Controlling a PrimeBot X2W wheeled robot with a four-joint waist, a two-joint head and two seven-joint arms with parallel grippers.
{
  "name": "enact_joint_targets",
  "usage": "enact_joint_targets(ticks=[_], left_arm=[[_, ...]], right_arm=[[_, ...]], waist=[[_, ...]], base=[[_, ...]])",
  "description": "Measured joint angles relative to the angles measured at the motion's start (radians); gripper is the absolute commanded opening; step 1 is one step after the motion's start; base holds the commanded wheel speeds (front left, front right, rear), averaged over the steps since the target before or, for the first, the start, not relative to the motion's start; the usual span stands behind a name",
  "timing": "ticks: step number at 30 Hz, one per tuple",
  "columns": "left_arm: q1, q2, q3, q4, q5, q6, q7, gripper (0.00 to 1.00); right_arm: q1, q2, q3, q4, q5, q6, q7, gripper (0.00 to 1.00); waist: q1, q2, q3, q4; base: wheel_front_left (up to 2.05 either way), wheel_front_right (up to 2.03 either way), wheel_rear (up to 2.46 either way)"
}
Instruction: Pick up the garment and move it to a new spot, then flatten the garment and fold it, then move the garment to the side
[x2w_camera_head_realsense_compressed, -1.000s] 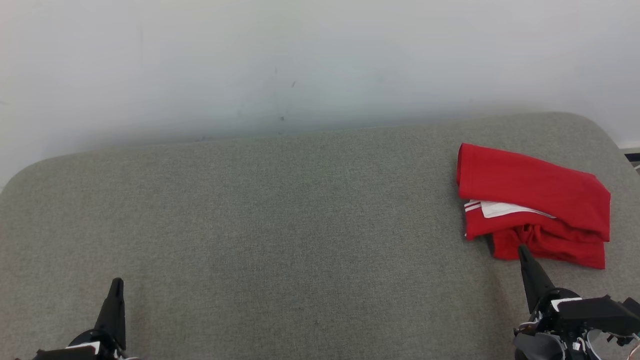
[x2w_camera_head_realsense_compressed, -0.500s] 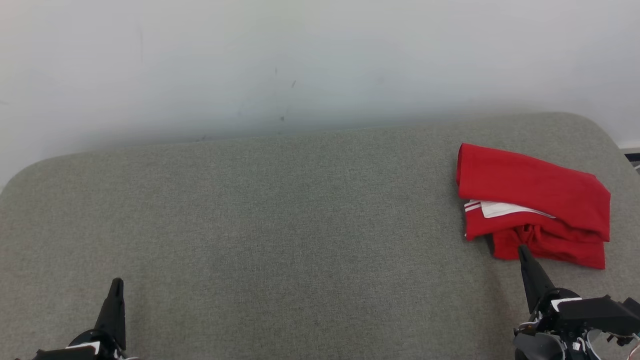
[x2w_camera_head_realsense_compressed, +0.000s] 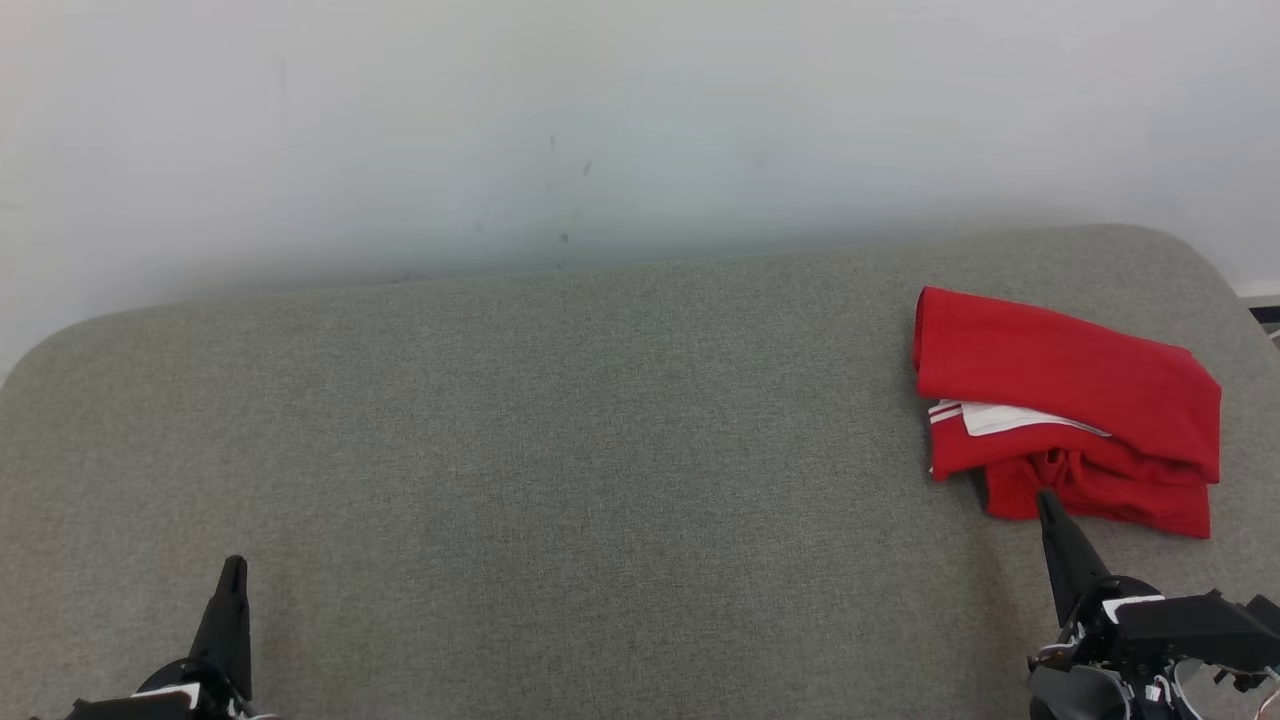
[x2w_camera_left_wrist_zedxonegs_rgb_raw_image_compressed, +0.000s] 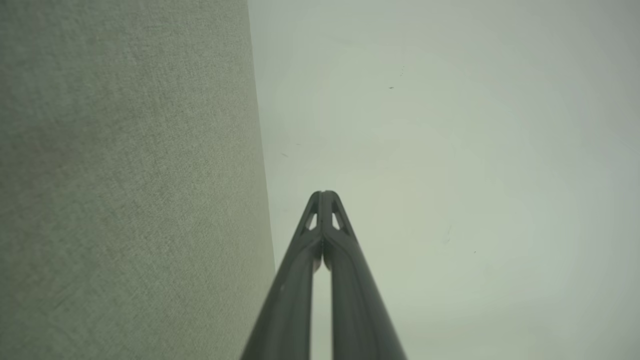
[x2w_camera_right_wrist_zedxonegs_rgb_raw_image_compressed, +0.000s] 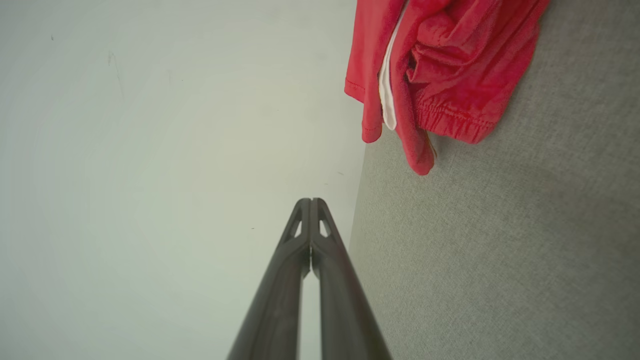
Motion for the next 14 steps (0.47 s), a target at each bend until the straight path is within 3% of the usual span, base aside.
enact_joint_targets(ticks=[14], left_arm=[[0.0, 0.0, 0.0, 0.0, 0.0, 0.0, 0.0, 0.0]], right_arm=[[0.0, 0.0, 0.0, 0.0, 0.0, 0.002, 0.0, 0.0]], waist=[[0.0, 0.0, 0.0, 0.0]], base=[[0.0, 0.0, 0.0]])
